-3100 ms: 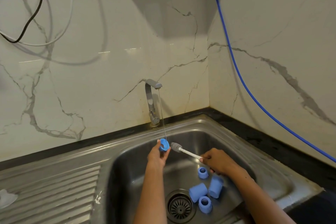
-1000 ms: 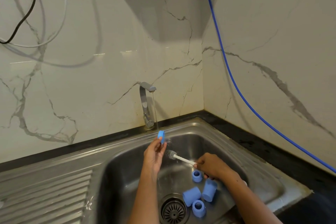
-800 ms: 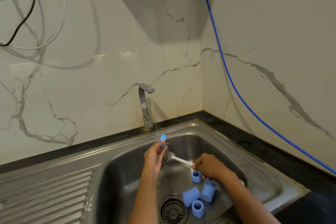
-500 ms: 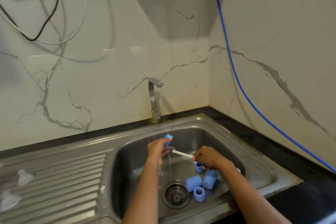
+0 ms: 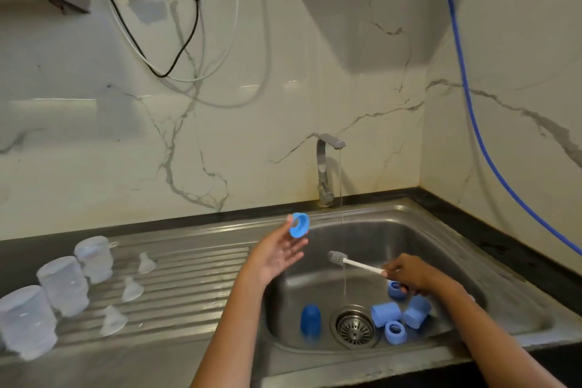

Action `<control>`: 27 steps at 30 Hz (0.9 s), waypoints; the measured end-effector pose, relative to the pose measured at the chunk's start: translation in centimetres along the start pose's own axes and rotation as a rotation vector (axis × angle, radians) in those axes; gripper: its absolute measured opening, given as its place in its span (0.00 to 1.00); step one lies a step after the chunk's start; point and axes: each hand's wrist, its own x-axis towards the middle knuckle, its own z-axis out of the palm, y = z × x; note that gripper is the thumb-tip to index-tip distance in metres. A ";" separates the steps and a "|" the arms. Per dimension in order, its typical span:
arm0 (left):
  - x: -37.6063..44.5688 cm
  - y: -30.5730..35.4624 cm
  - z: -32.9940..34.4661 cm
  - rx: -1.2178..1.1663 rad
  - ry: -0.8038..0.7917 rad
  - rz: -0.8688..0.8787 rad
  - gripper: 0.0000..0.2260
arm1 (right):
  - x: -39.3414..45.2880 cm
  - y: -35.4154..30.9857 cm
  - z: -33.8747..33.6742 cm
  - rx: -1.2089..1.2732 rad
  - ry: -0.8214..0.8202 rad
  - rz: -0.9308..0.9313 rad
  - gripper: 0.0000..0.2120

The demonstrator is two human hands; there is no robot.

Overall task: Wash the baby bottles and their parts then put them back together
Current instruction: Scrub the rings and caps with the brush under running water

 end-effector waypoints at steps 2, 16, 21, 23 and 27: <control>0.1 -1.4 -0.3 0.451 0.029 -0.027 0.15 | 0.1 0.0 0.0 -0.002 -0.006 0.001 0.08; 0.4 -2.4 -0.4 1.084 -0.048 0.106 0.15 | 0.2 0.2 0.4 -0.043 -0.021 0.015 0.15; 0.8 -2.8 -0.1 1.353 -0.231 0.194 0.15 | 0.0 -0.1 0.1 -0.042 -0.029 0.034 0.12; 0.6 -2.8 0.3 1.410 -0.244 0.107 0.16 | 0.0 -0.3 0.2 -0.045 -0.027 0.035 0.12; 1.2 -3.7 0.8 1.434 -0.353 0.064 0.16 | -0.1 -0.3 0.2 -0.043 -0.012 0.042 0.12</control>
